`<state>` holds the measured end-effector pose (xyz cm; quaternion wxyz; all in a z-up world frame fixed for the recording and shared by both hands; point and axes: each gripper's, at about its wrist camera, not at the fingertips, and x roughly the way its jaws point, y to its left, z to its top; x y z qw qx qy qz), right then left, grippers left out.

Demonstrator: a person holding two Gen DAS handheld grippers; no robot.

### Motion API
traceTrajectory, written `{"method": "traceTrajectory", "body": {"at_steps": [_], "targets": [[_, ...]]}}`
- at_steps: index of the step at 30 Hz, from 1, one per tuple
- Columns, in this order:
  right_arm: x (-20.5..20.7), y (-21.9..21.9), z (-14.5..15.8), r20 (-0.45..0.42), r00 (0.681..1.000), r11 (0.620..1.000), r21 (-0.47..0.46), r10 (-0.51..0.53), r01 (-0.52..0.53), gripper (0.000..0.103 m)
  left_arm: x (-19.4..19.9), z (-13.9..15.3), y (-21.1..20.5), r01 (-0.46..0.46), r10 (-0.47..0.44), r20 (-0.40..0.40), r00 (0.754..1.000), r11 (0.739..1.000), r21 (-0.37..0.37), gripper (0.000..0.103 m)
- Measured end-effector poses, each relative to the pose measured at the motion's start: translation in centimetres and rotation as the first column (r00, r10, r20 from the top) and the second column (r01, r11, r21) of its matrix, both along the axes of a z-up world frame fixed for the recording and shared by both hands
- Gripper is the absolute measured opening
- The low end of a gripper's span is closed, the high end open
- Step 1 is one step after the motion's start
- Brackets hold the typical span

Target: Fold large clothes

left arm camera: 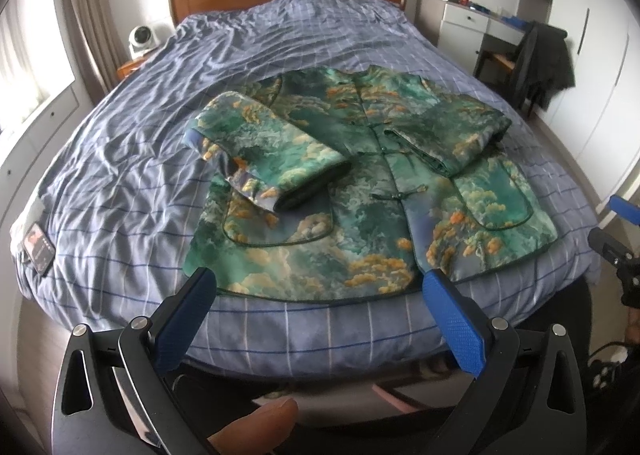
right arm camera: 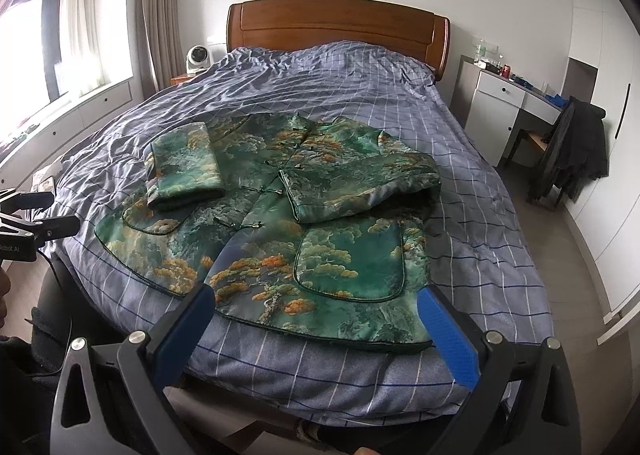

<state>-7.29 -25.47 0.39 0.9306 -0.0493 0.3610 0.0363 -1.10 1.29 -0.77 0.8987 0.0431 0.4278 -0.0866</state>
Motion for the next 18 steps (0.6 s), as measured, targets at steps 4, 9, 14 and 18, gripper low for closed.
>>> {"method": "traceTrajectory", "body": {"at_steps": [4,9,14,18], "targets": [[-0.02,-0.22,0.05,0.003,1.000,1.000,0.002,-0.012,0.012,0.103,0.17,-0.37,0.19,-0.002,0.002,-0.015,1.000,1.000,-0.009,0.103],[-0.15,-0.40,0.05,0.005,1.000,1.000,0.000,-0.026,0.026,0.103,0.23,-0.57,0.32,-0.002,0.002,-0.027,1.000,1.000,-0.015,0.103],[-0.04,-0.55,0.04,0.008,0.999,0.999,0.000,-0.034,0.034,0.103,0.26,-0.49,0.40,-0.003,0.003,-0.026,1.000,1.000,-0.015,0.102],[-0.54,-0.49,0.16,0.011,0.999,0.999,0.005,-0.041,0.041,0.103,0.26,-0.47,0.42,-0.002,0.002,-0.026,1.000,1.000,-0.014,0.102]]}}
